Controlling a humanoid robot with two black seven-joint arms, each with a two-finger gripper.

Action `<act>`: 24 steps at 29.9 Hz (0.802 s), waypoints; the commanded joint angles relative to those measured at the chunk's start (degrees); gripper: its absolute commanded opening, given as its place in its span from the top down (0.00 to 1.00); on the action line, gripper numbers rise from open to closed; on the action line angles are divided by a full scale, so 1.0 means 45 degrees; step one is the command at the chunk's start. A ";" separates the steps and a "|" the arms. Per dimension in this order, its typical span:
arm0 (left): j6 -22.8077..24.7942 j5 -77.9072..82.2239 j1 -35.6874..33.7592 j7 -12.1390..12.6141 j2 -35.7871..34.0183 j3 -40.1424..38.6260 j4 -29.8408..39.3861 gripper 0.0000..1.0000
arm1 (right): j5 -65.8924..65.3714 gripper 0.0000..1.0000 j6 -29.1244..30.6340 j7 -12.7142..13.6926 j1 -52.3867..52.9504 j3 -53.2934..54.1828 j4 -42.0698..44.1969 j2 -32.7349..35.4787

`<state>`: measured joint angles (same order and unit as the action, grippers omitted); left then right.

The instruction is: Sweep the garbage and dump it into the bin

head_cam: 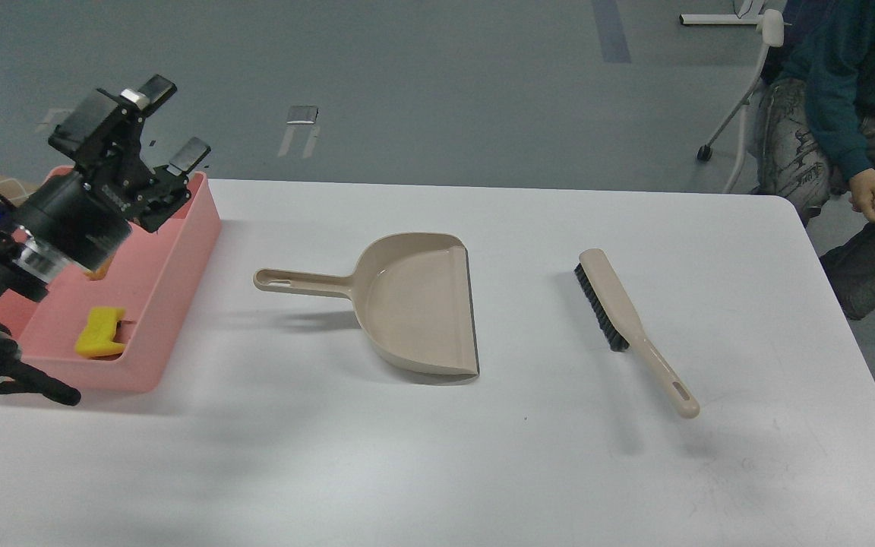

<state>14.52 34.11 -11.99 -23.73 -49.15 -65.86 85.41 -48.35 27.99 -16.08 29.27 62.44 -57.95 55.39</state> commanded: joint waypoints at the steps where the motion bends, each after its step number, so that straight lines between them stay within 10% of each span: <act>1: 0.0581 -0.0878 -0.0768 0.0623 0.0705 -0.0677 -0.0811 0.02 | 0.0470 0.06 0.0002 -0.0001 0.0466 0.0849 0.0960 -0.1055; 24: 0.1110 -0.1994 -0.7177 0.1620 0.7190 0.0454 -0.9542 0.02 | 0.1330 0.04 -0.0067 -0.0001 0.3710 0.1515 0.4654 -0.6526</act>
<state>18.94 25.12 -42.18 -16.25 -20.02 -65.23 46.92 -42.38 27.99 -16.06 45.08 69.27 -38.31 28.77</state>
